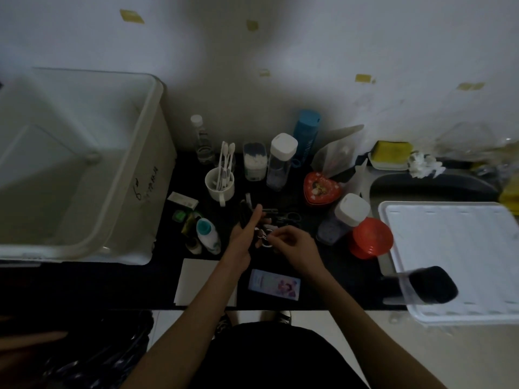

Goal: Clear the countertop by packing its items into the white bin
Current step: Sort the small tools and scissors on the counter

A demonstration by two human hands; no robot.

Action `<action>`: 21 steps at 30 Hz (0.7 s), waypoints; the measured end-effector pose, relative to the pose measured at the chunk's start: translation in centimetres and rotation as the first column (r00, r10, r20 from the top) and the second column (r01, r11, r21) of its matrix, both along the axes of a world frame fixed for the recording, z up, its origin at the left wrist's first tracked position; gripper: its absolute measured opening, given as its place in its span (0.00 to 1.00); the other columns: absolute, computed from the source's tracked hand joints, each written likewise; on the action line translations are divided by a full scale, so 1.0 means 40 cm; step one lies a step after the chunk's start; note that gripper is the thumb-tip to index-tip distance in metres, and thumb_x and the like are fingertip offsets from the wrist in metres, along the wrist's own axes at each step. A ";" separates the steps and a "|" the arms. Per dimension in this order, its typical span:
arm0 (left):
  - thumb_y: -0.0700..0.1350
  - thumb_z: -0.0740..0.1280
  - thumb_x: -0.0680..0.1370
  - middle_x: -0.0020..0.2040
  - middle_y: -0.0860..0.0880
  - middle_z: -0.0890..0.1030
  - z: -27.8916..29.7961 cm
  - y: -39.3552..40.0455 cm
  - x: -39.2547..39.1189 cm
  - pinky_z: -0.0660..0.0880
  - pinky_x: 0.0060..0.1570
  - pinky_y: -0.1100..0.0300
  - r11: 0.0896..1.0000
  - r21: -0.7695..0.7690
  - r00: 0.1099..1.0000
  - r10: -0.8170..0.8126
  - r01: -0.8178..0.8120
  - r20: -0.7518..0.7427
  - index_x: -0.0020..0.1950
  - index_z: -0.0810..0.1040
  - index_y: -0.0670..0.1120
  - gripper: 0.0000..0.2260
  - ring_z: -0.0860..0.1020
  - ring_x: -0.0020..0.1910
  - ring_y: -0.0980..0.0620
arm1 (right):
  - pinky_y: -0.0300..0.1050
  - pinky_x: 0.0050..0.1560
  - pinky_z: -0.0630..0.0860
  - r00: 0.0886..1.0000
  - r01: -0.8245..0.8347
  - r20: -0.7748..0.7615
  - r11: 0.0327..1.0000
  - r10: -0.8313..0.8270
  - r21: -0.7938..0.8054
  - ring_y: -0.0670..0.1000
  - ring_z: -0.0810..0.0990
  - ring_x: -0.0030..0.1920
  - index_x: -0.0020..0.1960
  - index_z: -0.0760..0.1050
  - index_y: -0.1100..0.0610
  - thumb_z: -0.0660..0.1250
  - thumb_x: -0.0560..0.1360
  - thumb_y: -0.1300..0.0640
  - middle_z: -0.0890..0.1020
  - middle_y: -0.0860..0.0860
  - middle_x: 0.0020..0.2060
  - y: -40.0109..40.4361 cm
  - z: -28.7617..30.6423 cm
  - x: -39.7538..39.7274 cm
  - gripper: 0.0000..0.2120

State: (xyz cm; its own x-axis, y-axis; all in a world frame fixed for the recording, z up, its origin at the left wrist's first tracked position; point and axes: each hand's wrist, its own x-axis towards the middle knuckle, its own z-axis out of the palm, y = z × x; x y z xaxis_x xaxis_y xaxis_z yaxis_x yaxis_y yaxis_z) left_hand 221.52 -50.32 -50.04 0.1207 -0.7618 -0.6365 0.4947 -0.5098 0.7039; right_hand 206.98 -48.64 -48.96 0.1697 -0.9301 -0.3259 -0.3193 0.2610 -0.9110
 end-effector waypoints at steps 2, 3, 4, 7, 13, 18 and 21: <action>0.53 0.72 0.75 0.34 0.48 0.80 0.003 -0.004 -0.013 0.71 0.24 0.63 1.000 0.000 0.999 0.030 -0.030 0.035 0.46 0.80 0.43 0.13 0.78 0.28 0.54 | 0.33 0.40 0.78 1.000 0.014 -0.002 1.000 -0.014 -0.006 0.44 0.84 0.40 0.51 0.81 0.59 0.73 0.74 0.55 0.86 0.51 0.41 0.010 0.001 0.021 0.09; 0.53 0.72 0.75 0.31 0.49 0.78 0.002 -0.007 -0.015 0.72 0.26 0.63 0.999 0.000 0.997 0.052 -0.052 0.061 0.43 0.79 0.44 0.12 0.77 0.28 0.54 | 0.33 0.40 0.77 0.999 0.045 -0.003 0.999 -0.045 0.019 0.44 0.84 0.42 0.51 0.80 0.59 0.73 0.74 0.53 0.85 0.50 0.42 0.013 -0.003 0.024 0.10; 0.53 0.72 0.75 0.28 0.50 0.76 0.005 -0.010 -0.017 0.73 0.30 0.61 0.997 -0.013 0.994 0.080 -0.079 0.073 0.39 0.77 0.45 0.13 0.76 0.28 0.53 | 0.33 0.39 0.77 0.996 0.092 -0.002 0.994 -0.092 0.066 0.45 0.84 0.43 0.52 0.80 0.58 0.72 0.75 0.50 0.85 0.50 0.43 0.016 -0.007 0.026 0.12; 0.53 0.71 0.76 0.23 0.50 0.68 0.009 -0.017 -0.021 0.72 0.38 0.55 0.990 -0.085 0.989 0.121 -0.114 0.080 0.29 0.69 0.46 0.20 0.71 0.27 0.52 | 0.39 0.42 0.75 0.945 0.248 0.105 0.890 -0.309 0.382 0.49 0.83 0.48 0.55 0.79 0.57 0.62 0.79 0.42 0.84 0.53 0.48 0.013 -0.019 0.034 0.19; 0.50 0.69 0.78 0.25 0.48 0.63 0.068 -0.013 -0.064 0.68 0.28 0.59 0.975 -0.208 0.997 0.067 -0.072 -0.029 0.30 0.66 0.45 0.21 0.65 0.23 0.52 | 0.53 0.67 0.70 0.588 0.109 0.359 0.511 -0.725 0.853 0.59 0.74 0.64 0.68 0.71 0.64 0.50 0.79 0.33 0.76 0.60 0.63 -0.020 -0.010 0.074 0.37; 0.51 0.69 0.78 0.23 0.47 0.66 0.077 0.002 -0.097 0.68 0.29 0.57 0.972 -0.233 0.995 -0.020 0.043 0.100 0.28 0.66 0.44 0.22 0.66 0.23 0.50 | 0.55 0.70 0.61 0.318 -0.033 0.450 0.464 -0.835 0.885 0.60 0.67 0.71 0.71 0.68 0.64 0.51 0.80 0.35 0.77 0.65 0.60 -0.044 0.046 0.081 0.36; 0.52 0.69 0.77 0.24 0.50 0.70 0.080 -0.004 -0.072 0.68 0.27 0.59 0.967 -0.222 0.972 -0.073 0.123 0.224 0.31 0.70 0.47 0.18 0.69 0.23 0.53 | 0.54 0.67 0.68 0.596 0.084 0.471 0.634 -0.650 0.769 0.58 0.72 0.68 0.68 0.72 0.59 0.48 0.79 0.32 0.77 0.60 0.63 -0.058 0.050 0.058 0.36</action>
State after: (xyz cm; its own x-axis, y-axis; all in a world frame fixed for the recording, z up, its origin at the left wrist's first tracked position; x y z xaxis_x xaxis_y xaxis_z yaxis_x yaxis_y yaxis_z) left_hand 218.62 -50.48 -46.85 0.1508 -0.9005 -0.4080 0.2767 -0.3578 0.8919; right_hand 209.31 -50.95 -46.97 0.2835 -0.5633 -0.7761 0.5591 0.7546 -0.3435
